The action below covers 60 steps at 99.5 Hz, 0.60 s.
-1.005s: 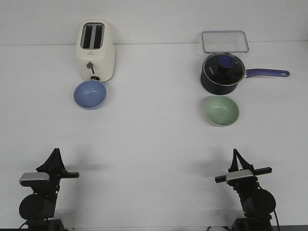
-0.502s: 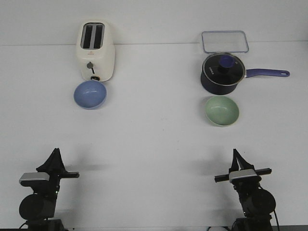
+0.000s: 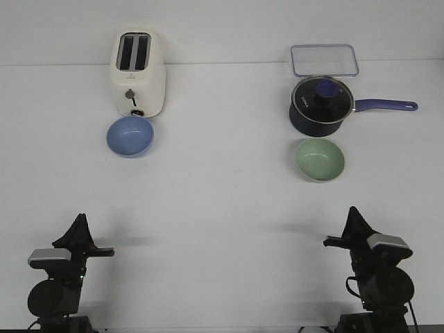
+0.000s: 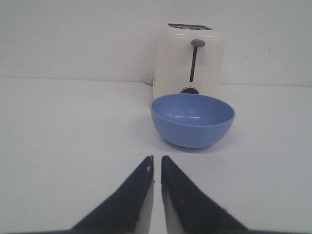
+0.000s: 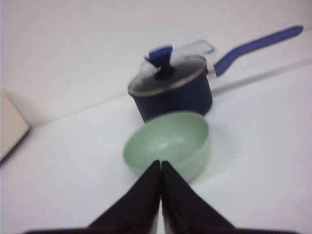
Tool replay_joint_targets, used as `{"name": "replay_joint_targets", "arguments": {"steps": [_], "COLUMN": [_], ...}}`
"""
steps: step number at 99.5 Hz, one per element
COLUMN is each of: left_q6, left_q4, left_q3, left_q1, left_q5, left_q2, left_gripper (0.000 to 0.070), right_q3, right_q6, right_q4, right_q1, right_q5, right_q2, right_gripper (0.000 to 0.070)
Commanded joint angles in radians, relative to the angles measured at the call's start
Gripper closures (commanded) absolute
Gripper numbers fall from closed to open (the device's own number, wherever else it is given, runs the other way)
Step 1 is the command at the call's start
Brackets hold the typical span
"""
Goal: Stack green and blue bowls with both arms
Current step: 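Reach the right gripper forward and grasp the rim of the pale green bowl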
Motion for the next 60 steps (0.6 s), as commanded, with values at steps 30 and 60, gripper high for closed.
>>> {"name": "replay_joint_targets", "arguments": {"steps": [30, 60], "left_q6": [0.015, 0.015], "left_q4": [0.011, 0.011], "left_q3": [-0.02, -0.02], "left_q1": [0.001, 0.001], "left_q5": [0.001, 0.001], "left_q2": [-0.001, -0.001], "left_gripper": [0.0685, 0.0685], "right_q3": [0.392, 0.693], "right_q6": [-0.107, -0.199], "right_q4": [-0.077, -0.144], "right_q1": [-0.064, -0.094], "right_q5": [-0.097, -0.114], "right_q2": [0.655, 1.139], "right_gripper": [0.0233, 0.0156]}}
